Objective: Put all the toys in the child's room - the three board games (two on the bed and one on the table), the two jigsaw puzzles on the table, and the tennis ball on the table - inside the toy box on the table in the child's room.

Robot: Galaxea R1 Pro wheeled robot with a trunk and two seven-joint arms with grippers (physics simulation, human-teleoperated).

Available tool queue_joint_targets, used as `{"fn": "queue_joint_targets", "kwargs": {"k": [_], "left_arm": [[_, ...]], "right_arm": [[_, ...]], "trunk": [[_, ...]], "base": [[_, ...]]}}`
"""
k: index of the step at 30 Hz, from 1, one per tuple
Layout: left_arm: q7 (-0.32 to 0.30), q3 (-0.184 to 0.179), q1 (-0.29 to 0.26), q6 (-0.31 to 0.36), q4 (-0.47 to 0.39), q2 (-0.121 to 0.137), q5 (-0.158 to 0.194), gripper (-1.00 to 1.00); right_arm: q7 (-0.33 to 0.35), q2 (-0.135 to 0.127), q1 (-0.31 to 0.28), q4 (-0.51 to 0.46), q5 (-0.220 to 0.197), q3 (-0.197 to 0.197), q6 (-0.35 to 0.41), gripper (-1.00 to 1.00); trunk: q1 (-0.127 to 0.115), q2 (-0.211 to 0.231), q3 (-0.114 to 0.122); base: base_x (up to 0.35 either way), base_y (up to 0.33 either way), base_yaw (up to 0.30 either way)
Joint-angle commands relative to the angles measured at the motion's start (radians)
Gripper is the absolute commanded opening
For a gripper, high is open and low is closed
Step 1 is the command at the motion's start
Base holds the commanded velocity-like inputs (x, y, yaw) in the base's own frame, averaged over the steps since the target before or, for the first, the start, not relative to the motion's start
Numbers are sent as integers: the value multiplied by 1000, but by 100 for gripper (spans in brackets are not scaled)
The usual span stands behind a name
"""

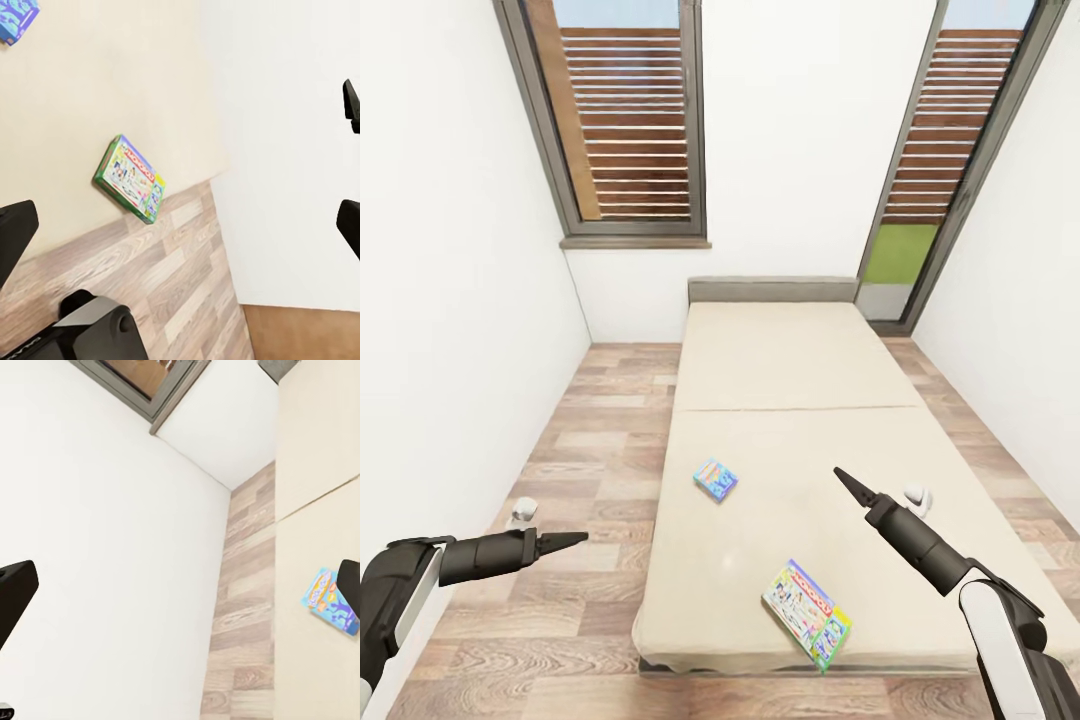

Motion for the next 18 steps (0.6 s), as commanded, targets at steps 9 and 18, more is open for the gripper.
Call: {"fn": "queue_joint_targets", "kwargs": {"k": [9,18], "left_arm": [[-2,0,-1,10,0,0,2,100],[-2,0,-1,10,0,0,2,100]], "right_arm": [[0,0,-1,0,-6,-1,7,100],[-1,0,-1,0,-6,-1,7,100]], "trunk": [[1,-2,13],[1,-2,28]], "base": [[0,0,0],[0,0,0]]}}
